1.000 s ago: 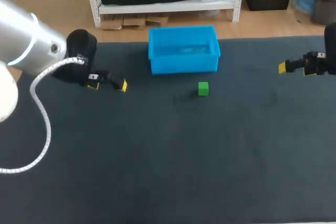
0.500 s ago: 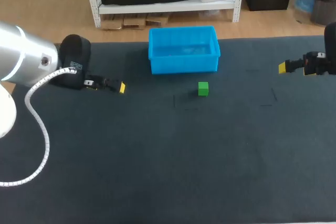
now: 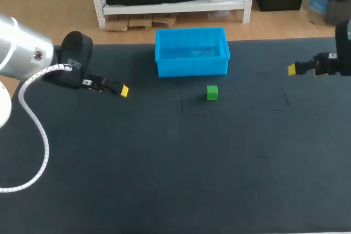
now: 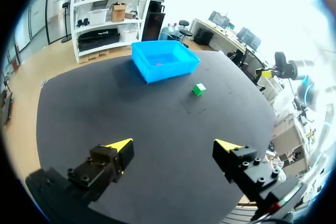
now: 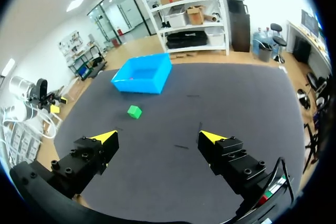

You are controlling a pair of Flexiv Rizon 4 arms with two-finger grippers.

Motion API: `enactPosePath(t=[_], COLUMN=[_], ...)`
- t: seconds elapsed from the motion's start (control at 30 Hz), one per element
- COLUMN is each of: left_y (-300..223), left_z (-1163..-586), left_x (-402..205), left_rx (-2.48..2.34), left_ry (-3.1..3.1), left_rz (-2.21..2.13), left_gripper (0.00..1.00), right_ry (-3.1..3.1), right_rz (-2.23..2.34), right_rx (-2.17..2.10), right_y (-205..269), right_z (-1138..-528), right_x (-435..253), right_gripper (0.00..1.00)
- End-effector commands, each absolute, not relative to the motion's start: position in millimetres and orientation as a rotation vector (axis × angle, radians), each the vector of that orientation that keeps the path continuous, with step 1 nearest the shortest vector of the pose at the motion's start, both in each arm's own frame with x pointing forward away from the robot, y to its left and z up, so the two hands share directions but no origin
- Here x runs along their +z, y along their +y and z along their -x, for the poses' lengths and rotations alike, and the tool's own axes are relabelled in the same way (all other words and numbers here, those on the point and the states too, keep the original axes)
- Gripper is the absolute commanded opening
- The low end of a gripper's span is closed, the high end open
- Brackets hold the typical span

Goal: Use the left arm to pick the red cube and place it into the blue plastic box first, then use the right arm to grasp the green cube and put it into the same blue plastic box after the first action is fully finished.

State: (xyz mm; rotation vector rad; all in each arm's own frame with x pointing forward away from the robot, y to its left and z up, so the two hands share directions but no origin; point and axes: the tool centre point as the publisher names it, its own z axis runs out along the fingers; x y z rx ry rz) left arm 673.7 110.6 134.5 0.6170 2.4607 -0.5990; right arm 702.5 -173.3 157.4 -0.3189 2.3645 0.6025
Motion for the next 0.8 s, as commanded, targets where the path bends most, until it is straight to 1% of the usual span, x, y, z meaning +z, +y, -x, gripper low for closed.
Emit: enactPosePath(t=[0.03, 0.47, 0.67, 0.8], left_y=[112, 112, 112, 112], left_z=[-673, -673, -673, -673], left_x=[135, 135, 135, 135], left_rx=[-0.607, -0.607, -0.607, -0.607], left_ry=[2.456, 2.456, 2.456, 2.456], left_rz=[-0.620, -0.620, -0.620, -0.620], left_gripper=[1.00, 1.00, 1.00, 1.00], right_ry=[2.420, 2.607, 2.693, 2.732], right_rz=[0.260, 0.245, 0.178, 0.173], right_rx=[0.378, 0.128, 0.169, 0.186], right_y=[-152, -86, -54, -46], right_z=[-701, -715, -722, -724], right_x=[172, 166, 145, 138], right_gripper=[1.00, 1.00, 1.00, 1.00])
